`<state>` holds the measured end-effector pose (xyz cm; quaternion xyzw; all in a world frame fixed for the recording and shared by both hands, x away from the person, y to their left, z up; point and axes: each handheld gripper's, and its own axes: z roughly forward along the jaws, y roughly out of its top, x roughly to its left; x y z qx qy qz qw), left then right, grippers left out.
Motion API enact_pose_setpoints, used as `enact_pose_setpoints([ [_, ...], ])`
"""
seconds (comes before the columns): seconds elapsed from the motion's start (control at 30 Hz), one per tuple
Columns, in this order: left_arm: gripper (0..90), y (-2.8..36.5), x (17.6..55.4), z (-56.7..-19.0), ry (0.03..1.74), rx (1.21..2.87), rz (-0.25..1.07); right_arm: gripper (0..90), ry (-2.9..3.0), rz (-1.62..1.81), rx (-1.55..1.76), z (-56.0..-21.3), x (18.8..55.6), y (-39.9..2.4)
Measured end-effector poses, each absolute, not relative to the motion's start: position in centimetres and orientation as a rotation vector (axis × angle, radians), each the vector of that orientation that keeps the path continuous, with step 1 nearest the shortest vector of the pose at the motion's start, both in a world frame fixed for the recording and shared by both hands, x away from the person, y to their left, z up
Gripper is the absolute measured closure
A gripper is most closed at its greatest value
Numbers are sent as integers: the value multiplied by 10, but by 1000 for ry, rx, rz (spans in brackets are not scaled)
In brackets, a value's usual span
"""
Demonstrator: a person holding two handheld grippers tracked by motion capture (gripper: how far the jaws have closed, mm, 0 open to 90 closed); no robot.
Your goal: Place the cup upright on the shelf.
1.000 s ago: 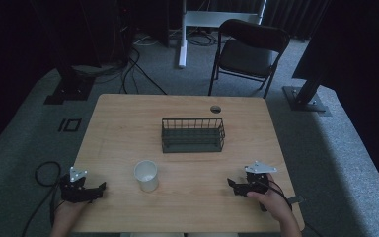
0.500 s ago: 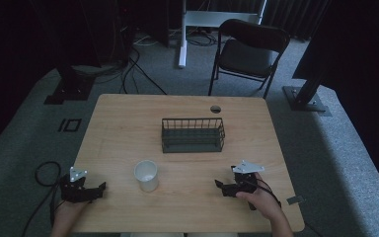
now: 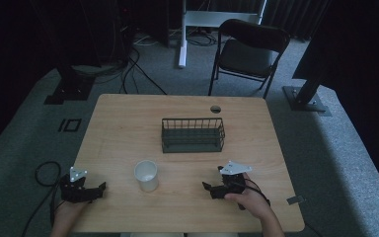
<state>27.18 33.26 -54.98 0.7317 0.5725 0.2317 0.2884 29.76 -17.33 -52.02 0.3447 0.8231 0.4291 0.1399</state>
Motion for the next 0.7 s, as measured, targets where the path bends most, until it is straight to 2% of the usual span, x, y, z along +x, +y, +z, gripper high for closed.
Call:
enact_pose_setpoints([
  [0.7, 9, 333, 271, -550, 1529, 1955, 619, 122, 2436, 1317, 883, -519, 296, -124],
])
